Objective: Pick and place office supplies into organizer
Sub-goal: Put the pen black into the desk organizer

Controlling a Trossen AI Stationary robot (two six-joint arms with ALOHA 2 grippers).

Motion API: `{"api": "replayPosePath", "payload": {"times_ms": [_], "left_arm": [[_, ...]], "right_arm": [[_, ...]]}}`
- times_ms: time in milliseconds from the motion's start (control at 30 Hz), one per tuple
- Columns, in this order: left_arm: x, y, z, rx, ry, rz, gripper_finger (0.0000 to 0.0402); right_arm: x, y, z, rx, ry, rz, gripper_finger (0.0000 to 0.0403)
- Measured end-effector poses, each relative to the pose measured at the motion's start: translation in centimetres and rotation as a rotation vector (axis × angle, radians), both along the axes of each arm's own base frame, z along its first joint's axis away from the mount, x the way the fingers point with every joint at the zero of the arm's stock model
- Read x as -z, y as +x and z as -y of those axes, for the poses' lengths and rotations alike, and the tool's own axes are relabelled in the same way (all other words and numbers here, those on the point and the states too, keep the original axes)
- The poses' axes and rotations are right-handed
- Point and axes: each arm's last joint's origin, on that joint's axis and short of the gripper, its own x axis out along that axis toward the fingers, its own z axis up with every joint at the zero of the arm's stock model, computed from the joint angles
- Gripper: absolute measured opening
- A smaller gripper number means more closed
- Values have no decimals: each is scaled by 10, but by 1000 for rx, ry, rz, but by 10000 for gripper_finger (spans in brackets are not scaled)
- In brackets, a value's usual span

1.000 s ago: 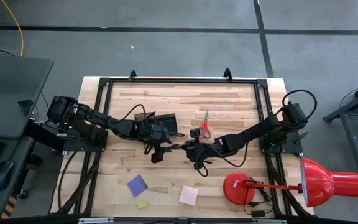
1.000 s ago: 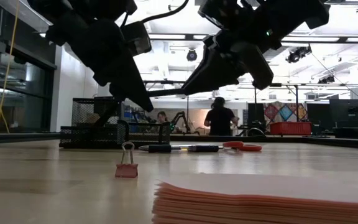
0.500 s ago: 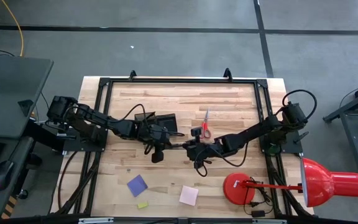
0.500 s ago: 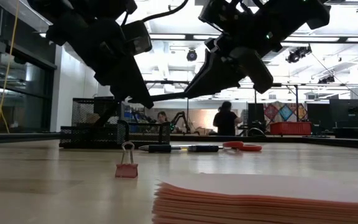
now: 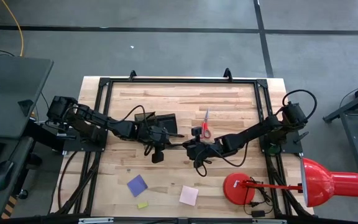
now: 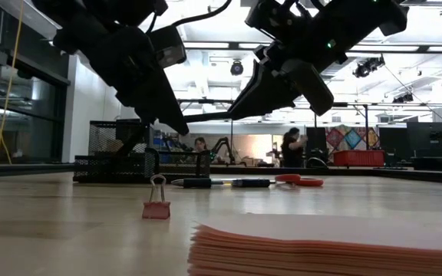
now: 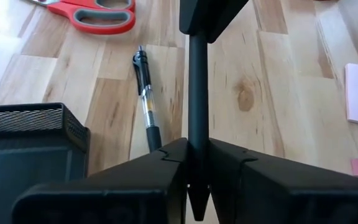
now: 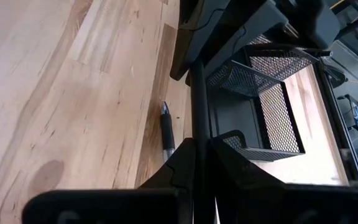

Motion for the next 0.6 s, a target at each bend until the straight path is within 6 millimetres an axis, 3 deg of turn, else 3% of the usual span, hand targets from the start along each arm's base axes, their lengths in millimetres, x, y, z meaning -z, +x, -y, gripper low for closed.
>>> {"api": "replayPosePath", "payload": {"times_ms": [167,400,600], "left_arm": [[0,0,10,-4,30,4,21],[-1,-1,24,-38,129,17,21],[-1,-3,24,-121,181,19,21]], "right_arm": [[0,0,0,-8,9,2,32],[0,0,-4,-12,50,8,98],[-4,-7,-9,57,8,22,148]]}}
